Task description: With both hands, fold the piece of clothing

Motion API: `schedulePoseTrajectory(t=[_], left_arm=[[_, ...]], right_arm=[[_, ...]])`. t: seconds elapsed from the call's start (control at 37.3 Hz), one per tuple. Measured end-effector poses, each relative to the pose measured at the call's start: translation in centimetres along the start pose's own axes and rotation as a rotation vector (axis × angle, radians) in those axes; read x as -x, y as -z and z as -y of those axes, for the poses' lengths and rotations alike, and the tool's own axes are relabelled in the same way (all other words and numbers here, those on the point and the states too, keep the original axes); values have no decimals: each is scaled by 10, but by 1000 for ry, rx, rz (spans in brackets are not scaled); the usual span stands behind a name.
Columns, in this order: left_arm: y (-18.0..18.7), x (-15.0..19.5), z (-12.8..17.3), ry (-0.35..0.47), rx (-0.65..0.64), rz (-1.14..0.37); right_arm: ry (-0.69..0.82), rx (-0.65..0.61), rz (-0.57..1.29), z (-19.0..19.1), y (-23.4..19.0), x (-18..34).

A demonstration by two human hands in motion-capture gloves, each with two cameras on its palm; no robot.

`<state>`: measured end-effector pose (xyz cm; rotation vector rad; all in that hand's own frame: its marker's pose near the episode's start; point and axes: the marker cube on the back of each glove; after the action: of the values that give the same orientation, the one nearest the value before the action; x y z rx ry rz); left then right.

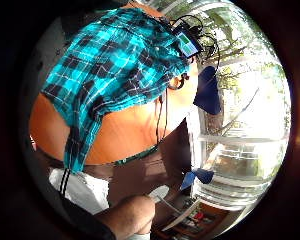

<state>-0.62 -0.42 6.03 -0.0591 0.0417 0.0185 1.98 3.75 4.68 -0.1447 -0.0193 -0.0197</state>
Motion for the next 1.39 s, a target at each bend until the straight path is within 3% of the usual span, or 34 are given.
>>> schedulePoseTrajectory(t=[0.19, 0.35, 0.43, 0.56, 0.72, 0.8, 0.88, 0.99, 1.1, 1.23, 1.39], left_arm=[[-64, 16, 21, 17, 150, -8], [-86, 29, 38, 20, 49, -56], [-86, 36, 50, 45, -120, -32], [-80, 46, 86, 81, -515, 80], [-60, 24, 60, 40, -547, -73], [-43, 31, 40, 22, -567, -59], [-24, 46, 19, -50, -574, 33], [-1, 34, -12, -230, -493, -81], [18, 46, -21, -271, -409, -97], [30, 70, 8, -230, -308, -76], [32, 97, 96, -132, -125, -107]], right_arm=[[-30, 167, 4, 1, -53, -18], [-72, 187, 15, 7, -70, -34], [-98, 127, 27, 13, -70, -42], [-108, -76, 2, 28, -68, -54], [-47, -366, 6, 37, -54, -60], [-3, -439, 31, 28, -43, -61], [71, -373, 54, 9, -28, -63], [182, -176, 84, -16, 2, -70], [277, -28, 133, -15, 42, -77], [298, 91, 192, 45, 74, -82], [236, 212, 246, 179, 62, -74]])
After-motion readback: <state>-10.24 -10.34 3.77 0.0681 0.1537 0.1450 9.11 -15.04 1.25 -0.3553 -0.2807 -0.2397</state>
